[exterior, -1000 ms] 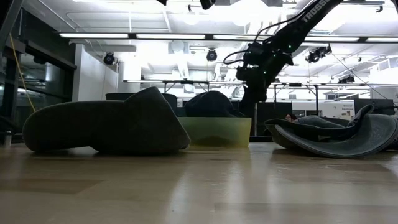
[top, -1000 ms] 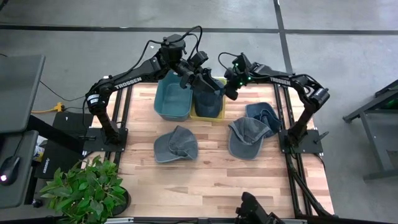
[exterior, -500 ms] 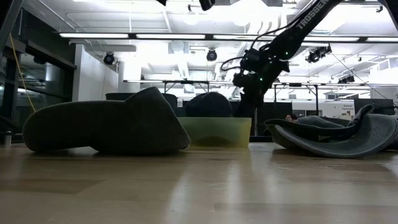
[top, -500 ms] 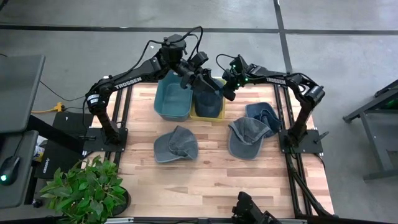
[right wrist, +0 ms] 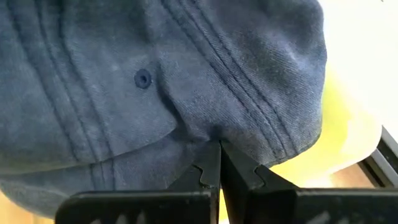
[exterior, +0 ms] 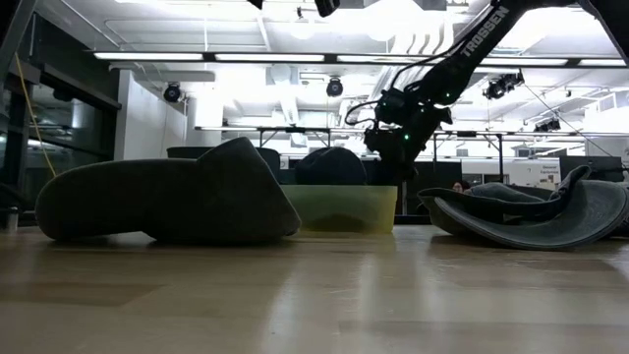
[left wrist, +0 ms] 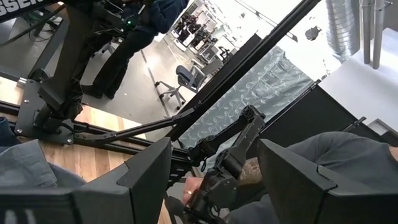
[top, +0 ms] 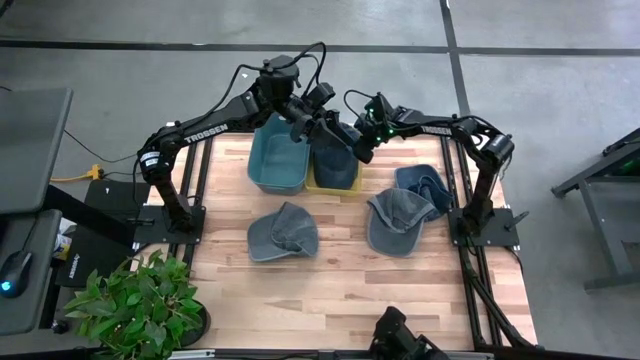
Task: Pick & Place hat
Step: Put the bottom blue cap into the yellow bin, then put the blue cap into the yellow bin
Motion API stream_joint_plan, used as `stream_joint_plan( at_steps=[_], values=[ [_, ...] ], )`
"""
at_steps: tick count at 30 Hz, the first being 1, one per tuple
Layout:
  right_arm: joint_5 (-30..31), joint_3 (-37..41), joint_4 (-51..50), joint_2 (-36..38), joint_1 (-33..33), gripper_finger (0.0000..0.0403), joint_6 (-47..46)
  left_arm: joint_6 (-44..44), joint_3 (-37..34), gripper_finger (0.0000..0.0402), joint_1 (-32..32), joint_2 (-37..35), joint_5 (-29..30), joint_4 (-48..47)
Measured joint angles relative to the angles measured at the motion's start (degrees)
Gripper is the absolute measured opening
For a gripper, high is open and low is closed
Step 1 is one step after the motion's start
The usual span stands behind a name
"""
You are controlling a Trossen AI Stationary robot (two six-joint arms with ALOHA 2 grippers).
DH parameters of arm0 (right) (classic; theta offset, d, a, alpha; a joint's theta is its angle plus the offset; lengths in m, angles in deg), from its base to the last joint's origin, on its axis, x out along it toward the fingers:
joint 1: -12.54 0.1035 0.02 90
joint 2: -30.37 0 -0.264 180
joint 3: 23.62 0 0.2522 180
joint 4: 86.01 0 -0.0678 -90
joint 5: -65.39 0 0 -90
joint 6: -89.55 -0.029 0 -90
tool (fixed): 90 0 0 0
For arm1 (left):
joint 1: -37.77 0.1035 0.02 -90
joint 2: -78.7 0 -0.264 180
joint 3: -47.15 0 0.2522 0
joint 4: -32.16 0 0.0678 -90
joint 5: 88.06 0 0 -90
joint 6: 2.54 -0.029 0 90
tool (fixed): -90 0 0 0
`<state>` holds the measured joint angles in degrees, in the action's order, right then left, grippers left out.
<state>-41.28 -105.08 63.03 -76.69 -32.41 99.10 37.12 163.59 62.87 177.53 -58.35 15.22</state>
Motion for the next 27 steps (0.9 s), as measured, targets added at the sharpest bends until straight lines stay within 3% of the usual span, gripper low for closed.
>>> stream_joint_plan(
  at_steps=[8, 22, 27],
  values=[
    [0.4, 0.0, -0.2, 0.8, 0.0, 0.0, -3.8, 0.0, 0.0, 0.0236, 0.0, 0.0, 0.0, 0.0],
    [3.4, -0.3, -1.5, 9.3, -0.4, 0.0001, -7.2, -0.4, 0.0, 0.0236, 0.0, 0.0, 0.6, 0.0],
    [3.7, -0.3, -5.3, 14.1, -0.7, 0.0029, -11.3, -0.4, 0.0, 0.0236, 0.0, 0.0, 0.6, 0.0]
  ],
)
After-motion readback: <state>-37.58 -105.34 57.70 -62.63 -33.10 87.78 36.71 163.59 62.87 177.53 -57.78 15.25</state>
